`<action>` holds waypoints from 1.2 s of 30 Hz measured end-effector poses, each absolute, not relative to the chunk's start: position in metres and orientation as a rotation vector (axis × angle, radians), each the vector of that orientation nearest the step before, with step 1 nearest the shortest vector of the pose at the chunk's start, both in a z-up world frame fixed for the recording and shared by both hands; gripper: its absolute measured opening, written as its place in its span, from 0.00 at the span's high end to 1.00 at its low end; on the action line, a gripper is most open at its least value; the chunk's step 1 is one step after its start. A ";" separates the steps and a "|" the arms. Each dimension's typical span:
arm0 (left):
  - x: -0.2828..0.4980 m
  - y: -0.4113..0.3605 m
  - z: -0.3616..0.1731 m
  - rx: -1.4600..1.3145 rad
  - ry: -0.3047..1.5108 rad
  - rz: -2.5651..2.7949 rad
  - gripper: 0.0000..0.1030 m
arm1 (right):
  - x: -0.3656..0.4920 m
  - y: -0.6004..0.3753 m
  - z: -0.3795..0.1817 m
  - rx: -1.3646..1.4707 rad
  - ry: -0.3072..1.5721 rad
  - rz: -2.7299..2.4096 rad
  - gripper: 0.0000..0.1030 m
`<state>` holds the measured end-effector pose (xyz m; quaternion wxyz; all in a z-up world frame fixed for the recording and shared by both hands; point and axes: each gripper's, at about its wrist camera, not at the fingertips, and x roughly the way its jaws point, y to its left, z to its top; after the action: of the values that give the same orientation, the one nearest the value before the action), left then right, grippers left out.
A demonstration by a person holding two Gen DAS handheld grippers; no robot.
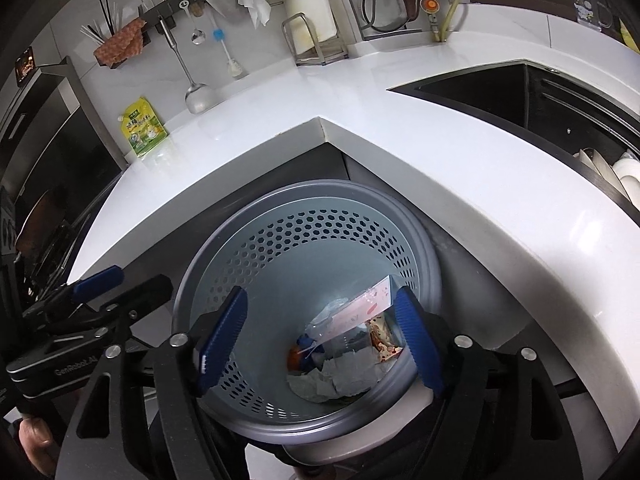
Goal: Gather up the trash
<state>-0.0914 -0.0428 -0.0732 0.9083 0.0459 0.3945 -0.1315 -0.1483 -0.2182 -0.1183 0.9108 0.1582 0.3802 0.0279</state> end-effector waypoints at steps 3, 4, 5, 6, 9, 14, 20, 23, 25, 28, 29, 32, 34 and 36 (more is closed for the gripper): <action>-0.093 -0.040 -0.068 0.091 0.798 -0.254 0.07 | -0.148 -0.217 -0.117 0.320 0.780 0.044 0.26; -0.093 -0.039 -0.067 0.091 0.794 -0.250 0.07 | -0.149 -0.216 -0.116 0.315 0.779 0.038 0.25; -0.093 -0.039 -0.066 0.091 0.792 -0.244 0.06 | -0.149 -0.215 -0.115 0.311 0.778 0.033 0.24; -0.093 -0.038 -0.066 0.091 0.792 -0.241 0.06 | -0.149 -0.214 -0.114 0.307 0.776 0.027 0.24; -0.092 -0.035 -0.065 0.083 0.799 -0.237 0.06 | -0.149 -0.214 -0.112 0.305 0.774 0.020 0.24; -0.093 -0.030 -0.063 0.079 0.790 -0.214 0.06 | -0.149 -0.211 -0.110 0.288 0.777 0.000 0.24; -0.094 -0.030 -0.062 0.090 0.784 -0.199 0.06 | -0.147 -0.207 -0.111 0.263 0.789 -0.011 0.23; -0.095 -0.030 -0.063 0.092 0.785 -0.196 0.06 | -0.147 -0.205 -0.110 0.260 0.789 -0.016 0.23; -0.095 -0.029 -0.063 0.091 0.784 -0.192 0.06 | -0.147 -0.204 -0.109 0.257 0.790 -0.020 0.23; -0.096 -0.028 -0.063 0.090 0.786 -0.187 0.06 | -0.147 -0.203 -0.109 0.248 0.794 -0.028 0.22; -0.096 -0.027 -0.064 0.089 0.787 -0.186 0.06 | -0.147 -0.202 -0.109 0.246 0.794 -0.030 0.22; -0.095 -0.026 -0.063 0.083 0.789 -0.183 0.06 | -0.147 -0.201 -0.107 0.241 0.791 -0.036 0.22; -0.095 -0.025 -0.063 0.079 0.788 -0.184 0.06 | -0.148 -0.200 -0.107 0.239 0.791 -0.039 0.22; -0.096 -0.024 -0.063 0.078 0.784 -0.183 0.06 | -0.148 -0.200 -0.106 0.238 0.791 -0.038 0.22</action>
<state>-0.0958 -0.0238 -0.0627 0.9193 0.0379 0.3814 -0.0891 -0.1477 -0.2003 -0.1062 0.9158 0.1156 0.3842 -0.0187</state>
